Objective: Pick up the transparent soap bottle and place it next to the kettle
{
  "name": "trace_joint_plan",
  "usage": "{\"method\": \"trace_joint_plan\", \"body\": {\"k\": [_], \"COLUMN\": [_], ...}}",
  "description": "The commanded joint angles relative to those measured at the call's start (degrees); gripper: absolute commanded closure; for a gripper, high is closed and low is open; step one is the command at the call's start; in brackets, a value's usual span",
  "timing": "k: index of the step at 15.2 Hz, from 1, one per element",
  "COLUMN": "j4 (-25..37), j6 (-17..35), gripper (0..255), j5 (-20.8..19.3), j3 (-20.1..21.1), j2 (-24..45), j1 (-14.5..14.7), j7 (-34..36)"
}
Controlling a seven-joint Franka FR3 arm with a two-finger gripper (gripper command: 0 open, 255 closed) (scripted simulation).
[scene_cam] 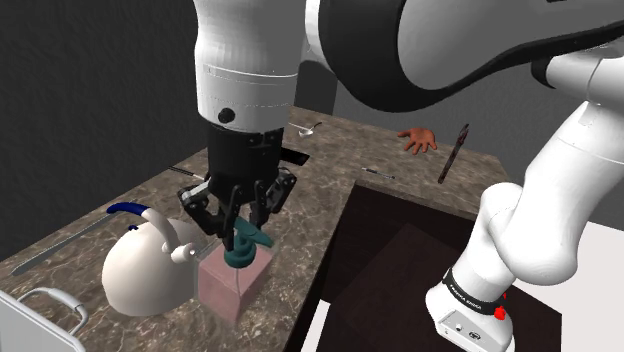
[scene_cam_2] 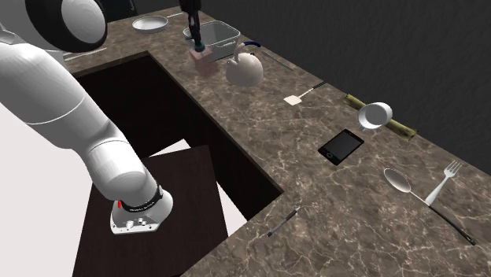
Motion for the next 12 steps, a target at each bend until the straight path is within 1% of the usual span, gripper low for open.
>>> {"method": "trace_joint_plan", "body": {"k": [1, 12], "j4": [-1.7, -9.2], "j6": [1.6, 10.0], "gripper": [255, 255], "j5": [0.1, -0.4], "j3": [0.0, 0.3], "j2": [-0.1, 0.9], "j1": [0.0, 0.2], "j7": [-0.1, 0.2]}}
